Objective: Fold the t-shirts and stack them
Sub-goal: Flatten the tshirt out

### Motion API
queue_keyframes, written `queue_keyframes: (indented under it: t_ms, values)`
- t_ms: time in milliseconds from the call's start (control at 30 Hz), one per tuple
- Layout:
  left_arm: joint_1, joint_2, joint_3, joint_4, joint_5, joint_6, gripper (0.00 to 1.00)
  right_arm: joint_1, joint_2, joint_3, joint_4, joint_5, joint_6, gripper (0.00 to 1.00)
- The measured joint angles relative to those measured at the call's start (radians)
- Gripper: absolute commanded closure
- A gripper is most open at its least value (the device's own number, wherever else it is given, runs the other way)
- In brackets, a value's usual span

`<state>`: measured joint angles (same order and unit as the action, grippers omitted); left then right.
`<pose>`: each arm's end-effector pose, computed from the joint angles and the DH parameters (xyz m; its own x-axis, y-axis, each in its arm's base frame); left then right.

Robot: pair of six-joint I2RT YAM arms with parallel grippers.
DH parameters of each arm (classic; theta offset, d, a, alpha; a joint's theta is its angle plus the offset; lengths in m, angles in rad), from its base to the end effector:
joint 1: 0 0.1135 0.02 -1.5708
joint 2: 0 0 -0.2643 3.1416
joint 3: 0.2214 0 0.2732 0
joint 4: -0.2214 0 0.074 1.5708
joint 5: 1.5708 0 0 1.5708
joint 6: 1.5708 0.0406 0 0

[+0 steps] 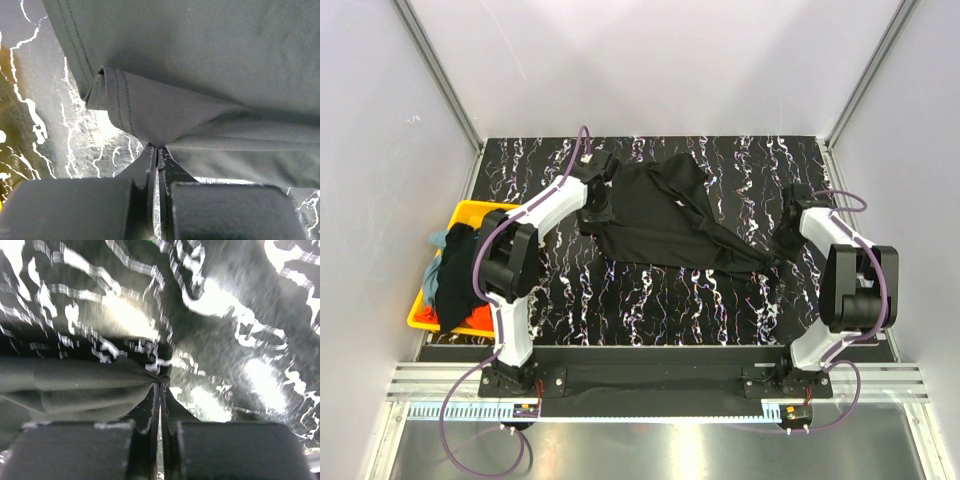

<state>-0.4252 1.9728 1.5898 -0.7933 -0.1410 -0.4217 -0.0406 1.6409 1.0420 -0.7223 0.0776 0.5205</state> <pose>0.4004 -0.1750 0.2073 -0.9143 -0.0308 -0.4038 -0.0165 0.9991 -0.0390 0.3204 -0.0162 0.1655 -0.8103 0.5292 -0.2517 0.5332 0.8440 0.0577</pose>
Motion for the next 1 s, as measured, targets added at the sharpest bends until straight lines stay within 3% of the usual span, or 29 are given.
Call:
queue_keyframes:
  t_ms: [67,100,200,333,500,667,900,1000]
  values:
    - [0.0,0.0,0.001,0.0,-0.007,0.004,1.0,-0.025,0.026,0.029,0.003,-0.011,0.001,0.85]
    - [0.001,0.0,0.001,-0.001,-0.01,0.005,1.0,-0.033,0.039,0.046,0.006,-0.016,-0.002,0.74]
    - [0.003,0.003,0.01,-0.005,-0.013,0.007,1.0,-0.037,0.043,0.073,0.021,-0.023,-0.018,0.61]
    - [0.013,0.023,0.064,-0.015,-0.002,0.005,1.0,-0.037,-0.034,0.05,0.024,-0.046,-0.03,0.54]
    - [0.058,0.05,0.163,-0.019,0.025,-0.014,1.0,-0.03,-0.213,-0.068,0.051,-0.097,-0.034,0.55]
    - [0.101,0.069,0.226,-0.01,0.06,-0.027,1.0,-0.005,-0.255,-0.209,0.105,-0.151,0.006,0.59]
    - [0.113,0.08,0.227,-0.013,0.096,-0.035,1.0,0.196,-0.259,-0.302,0.174,-0.147,0.195,0.65]
    - [0.111,0.08,0.227,-0.013,0.103,-0.034,1.0,0.225,-0.297,-0.373,0.235,-0.145,0.296,0.67]
